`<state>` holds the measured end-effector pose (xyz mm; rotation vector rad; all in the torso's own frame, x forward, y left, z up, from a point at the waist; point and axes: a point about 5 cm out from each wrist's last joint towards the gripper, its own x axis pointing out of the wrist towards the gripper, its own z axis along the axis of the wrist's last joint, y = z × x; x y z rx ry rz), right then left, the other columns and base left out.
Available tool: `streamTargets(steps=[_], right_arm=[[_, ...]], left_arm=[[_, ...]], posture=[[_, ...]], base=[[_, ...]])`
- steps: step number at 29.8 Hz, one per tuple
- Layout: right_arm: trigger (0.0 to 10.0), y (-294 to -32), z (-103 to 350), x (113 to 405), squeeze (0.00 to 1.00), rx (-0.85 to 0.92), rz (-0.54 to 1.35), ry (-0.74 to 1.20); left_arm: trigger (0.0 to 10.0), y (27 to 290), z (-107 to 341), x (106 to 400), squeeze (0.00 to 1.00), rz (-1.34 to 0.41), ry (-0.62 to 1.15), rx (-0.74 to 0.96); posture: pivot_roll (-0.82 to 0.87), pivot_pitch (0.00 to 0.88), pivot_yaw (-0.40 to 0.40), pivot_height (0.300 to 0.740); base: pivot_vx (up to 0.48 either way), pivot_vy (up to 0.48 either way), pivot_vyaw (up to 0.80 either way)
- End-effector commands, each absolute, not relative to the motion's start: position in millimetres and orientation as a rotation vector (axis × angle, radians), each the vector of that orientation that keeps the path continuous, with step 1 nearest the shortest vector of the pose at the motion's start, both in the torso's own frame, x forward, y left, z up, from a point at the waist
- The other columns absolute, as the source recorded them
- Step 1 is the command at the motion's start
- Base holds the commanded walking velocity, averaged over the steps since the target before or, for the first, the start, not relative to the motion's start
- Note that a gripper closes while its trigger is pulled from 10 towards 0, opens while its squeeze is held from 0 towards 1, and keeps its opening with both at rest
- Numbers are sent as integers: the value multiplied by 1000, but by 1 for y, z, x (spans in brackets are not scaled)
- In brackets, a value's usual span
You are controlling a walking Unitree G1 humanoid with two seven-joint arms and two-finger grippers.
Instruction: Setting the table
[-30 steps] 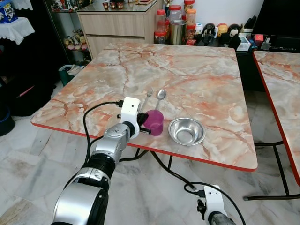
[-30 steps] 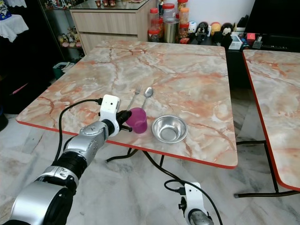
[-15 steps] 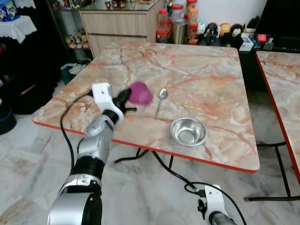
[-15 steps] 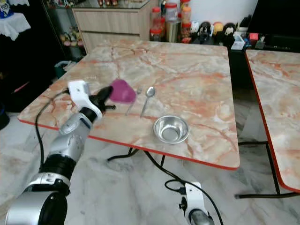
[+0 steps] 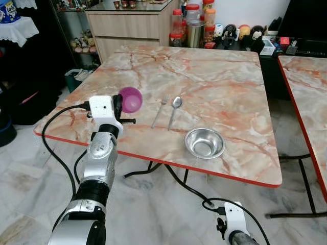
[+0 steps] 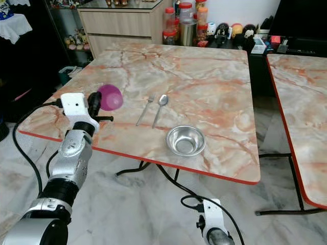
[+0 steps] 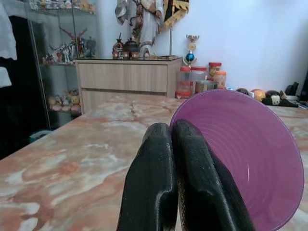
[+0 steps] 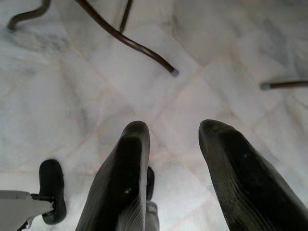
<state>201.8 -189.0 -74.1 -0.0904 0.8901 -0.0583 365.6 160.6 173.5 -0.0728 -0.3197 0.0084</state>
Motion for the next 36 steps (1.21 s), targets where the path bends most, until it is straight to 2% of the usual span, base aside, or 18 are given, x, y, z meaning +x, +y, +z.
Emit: streamTargets(steps=[1,15,36], right_arm=[[10000,-193,-76,198,0,-85,-80,906],[10000,-193,-73,202,0,-99,-63,887],[10000,-195,-74,200,0,-92,-61,889]], left_arm=[[10000,159,179,368,0,17,-342,-55],[10000,174,196,370,0,100,-417,-31],[10000,169,200,370,0,89,-437,-15]], posture=[[25,0,30,740],[26,0,25,740],[26,0,28,740]], base=[[0,-424,-700],[0,-409,-50],[0,-413,31]])
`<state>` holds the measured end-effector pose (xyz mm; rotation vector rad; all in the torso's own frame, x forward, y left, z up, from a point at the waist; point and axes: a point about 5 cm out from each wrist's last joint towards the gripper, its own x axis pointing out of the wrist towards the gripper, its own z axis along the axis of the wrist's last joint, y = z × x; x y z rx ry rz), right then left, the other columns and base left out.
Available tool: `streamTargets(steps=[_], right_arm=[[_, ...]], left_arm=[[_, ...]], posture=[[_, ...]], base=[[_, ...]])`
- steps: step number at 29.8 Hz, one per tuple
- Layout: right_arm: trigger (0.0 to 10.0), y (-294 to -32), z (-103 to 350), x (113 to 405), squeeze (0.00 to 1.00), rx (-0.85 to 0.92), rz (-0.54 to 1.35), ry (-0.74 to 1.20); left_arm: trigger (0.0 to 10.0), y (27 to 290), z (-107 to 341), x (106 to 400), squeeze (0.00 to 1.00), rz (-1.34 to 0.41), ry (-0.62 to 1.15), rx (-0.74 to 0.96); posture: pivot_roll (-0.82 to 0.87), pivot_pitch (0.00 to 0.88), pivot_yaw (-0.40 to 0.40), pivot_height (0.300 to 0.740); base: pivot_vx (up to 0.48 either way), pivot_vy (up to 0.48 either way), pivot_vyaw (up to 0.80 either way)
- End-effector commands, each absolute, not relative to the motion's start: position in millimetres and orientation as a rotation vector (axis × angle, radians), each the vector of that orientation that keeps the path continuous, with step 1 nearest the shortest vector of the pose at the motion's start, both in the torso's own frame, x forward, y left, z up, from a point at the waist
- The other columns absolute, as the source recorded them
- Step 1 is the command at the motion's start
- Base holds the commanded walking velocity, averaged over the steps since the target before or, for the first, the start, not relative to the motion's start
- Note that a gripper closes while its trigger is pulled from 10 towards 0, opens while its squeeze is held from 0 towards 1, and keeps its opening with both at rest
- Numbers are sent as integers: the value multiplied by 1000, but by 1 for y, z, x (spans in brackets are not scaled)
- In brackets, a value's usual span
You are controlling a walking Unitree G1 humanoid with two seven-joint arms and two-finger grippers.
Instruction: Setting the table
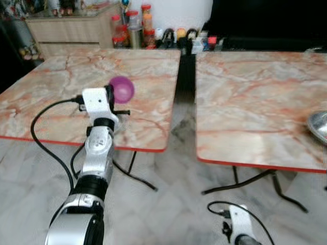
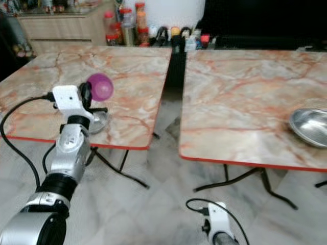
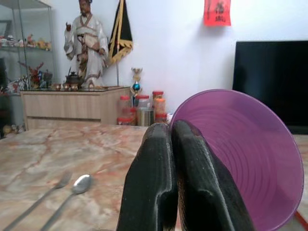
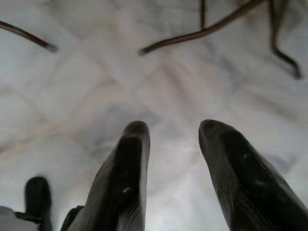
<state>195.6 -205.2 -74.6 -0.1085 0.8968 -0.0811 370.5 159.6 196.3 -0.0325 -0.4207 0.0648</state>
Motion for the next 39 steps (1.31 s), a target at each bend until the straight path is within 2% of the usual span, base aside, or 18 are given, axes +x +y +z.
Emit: streamTargets(steps=[1,33,39], right_arm=[[10000,-195,-75,199,0,-88,-67,894],[10000,-198,-74,199,0,-74,-92,888],[10000,-198,-74,198,0,-74,-93,890]], left_arm=[[10000,169,201,370,0,87,-439,-14],[10000,160,192,367,0,41,-417,-35],[10000,154,191,367,0,-6,-417,-65]], posture=[[25,0,31,740],[19,0,33,740],[22,0,31,740]], base=[[0,-398,0],[0,-392,0],[0,-103,0]])
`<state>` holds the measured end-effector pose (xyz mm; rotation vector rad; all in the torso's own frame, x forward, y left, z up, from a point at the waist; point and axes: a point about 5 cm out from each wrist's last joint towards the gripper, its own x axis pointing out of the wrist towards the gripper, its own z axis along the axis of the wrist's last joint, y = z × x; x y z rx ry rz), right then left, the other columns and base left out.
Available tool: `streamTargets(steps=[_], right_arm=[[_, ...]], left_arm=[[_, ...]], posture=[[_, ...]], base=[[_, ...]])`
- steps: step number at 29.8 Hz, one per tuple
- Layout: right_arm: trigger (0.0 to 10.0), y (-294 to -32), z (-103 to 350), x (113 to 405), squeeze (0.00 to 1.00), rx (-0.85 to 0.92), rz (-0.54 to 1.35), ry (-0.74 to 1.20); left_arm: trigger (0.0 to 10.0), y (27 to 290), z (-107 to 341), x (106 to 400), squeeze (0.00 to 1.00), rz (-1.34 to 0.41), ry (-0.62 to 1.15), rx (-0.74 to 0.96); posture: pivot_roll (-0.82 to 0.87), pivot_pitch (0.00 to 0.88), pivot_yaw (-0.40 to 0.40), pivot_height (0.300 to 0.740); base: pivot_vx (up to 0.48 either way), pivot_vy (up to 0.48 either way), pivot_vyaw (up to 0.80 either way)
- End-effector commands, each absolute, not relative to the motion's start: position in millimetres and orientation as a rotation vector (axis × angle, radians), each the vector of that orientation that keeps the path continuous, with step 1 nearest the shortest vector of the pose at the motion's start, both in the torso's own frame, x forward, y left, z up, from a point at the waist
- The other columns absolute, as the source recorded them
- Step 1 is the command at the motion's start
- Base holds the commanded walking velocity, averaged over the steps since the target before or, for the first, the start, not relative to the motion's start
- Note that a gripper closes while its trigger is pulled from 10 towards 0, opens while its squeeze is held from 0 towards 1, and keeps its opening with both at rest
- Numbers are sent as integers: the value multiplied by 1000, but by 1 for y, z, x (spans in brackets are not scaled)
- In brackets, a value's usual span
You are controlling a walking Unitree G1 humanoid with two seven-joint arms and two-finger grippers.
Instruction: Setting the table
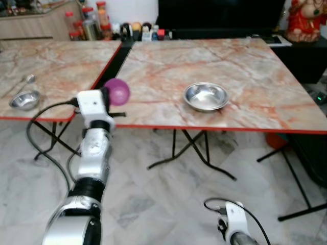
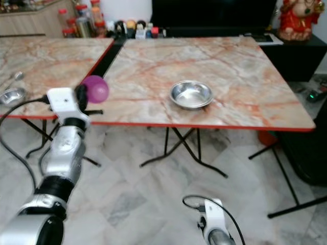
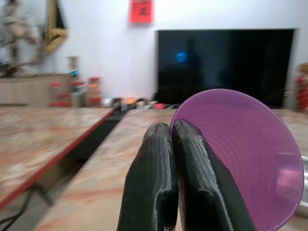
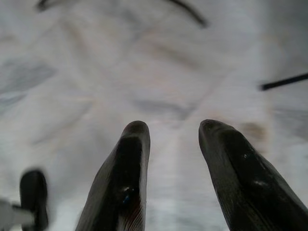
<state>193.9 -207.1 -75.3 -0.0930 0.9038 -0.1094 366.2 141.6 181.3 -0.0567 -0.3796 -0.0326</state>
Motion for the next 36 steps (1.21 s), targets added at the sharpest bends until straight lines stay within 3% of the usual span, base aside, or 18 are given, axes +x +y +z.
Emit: streamTargets(steps=[1,10,36], right_arm=[[10000,-198,-74,198,0,-74,-93,890],[10000,-198,-74,199,0,-74,-94,882],[10000,-197,-72,202,0,-89,-73,876]], left_arm=[[10000,153,191,366,0,-12,-421,-79],[10000,159,192,364,0,0,-430,-102],[10000,160,193,368,0,-2,-416,-101]], posture=[[22,0,31,740],[21,0,27,740],[21,0,26,740]], base=[[0,0,0],[0,0,0],[292,0,0]])
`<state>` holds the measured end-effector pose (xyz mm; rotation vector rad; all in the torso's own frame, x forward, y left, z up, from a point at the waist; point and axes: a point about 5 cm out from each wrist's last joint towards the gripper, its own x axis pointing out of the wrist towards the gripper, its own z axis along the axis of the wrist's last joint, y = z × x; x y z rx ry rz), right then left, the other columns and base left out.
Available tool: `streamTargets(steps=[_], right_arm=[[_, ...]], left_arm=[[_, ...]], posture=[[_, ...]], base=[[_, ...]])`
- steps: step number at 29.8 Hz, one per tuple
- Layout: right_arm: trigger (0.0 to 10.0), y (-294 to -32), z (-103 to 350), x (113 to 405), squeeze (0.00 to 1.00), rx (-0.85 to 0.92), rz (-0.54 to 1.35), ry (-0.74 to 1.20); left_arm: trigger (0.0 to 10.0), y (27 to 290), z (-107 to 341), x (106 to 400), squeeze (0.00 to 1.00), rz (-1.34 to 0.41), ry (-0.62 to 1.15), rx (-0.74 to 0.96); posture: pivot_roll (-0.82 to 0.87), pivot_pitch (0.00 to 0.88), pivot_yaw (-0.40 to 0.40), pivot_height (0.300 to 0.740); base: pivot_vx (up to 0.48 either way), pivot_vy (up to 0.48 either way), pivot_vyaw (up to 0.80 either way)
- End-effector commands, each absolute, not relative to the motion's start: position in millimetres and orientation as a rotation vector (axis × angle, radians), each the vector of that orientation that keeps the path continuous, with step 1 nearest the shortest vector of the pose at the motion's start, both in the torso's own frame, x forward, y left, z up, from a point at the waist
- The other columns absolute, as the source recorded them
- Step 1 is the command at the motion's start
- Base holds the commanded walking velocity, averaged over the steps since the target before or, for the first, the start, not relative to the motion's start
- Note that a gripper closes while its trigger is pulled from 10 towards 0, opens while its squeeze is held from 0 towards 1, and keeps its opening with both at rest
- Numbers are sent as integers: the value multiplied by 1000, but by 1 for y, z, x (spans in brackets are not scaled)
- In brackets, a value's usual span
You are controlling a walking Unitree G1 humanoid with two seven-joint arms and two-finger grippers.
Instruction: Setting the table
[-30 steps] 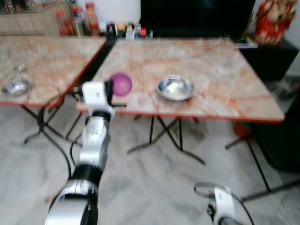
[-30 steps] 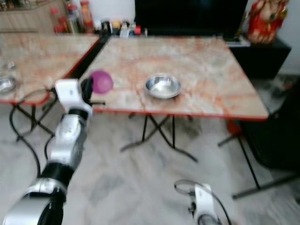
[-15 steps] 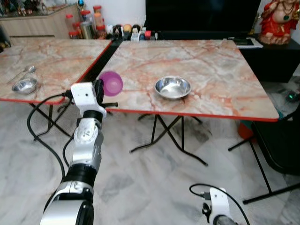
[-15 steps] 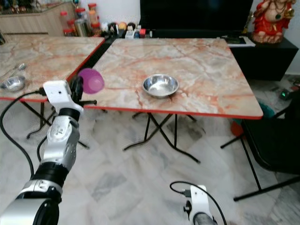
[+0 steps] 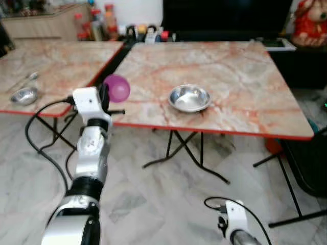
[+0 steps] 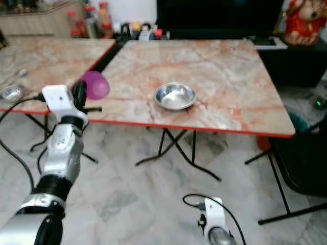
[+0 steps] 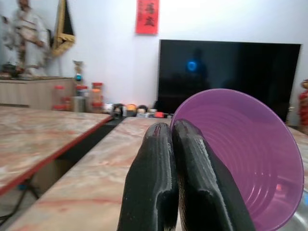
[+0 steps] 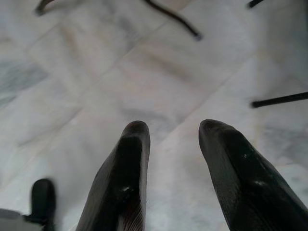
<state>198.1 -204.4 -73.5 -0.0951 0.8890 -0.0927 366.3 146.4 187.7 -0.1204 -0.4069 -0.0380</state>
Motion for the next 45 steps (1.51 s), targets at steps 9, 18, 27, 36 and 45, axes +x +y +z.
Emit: streamTargets(steps=[9,18,27,36,45], right_arm=[[10000,-197,-72,203,0,-87,-75,874],[10000,-198,-72,202,0,-77,-86,876],[10000,-199,-72,201,0,-71,-96,874],[10000,-199,-72,202,0,-51,-114,872],[10000,-198,-71,203,0,-58,-109,862]], left_arm=[[10000,161,193,368,0,2,-416,-104],[10000,162,191,368,0,5,-405,-106],[10000,161,187,368,0,-5,-385,-106],[10000,159,185,369,0,-9,-363,-121],[10000,159,185,370,0,-16,-359,-111]], posture=[[22,0,24,740],[21,0,24,740],[22,0,23,740],[20,0,27,740],[24,0,26,740]], base=[[312,0,0],[310,0,0],[104,0,0],[0,182,-72],[0,387,-181]])
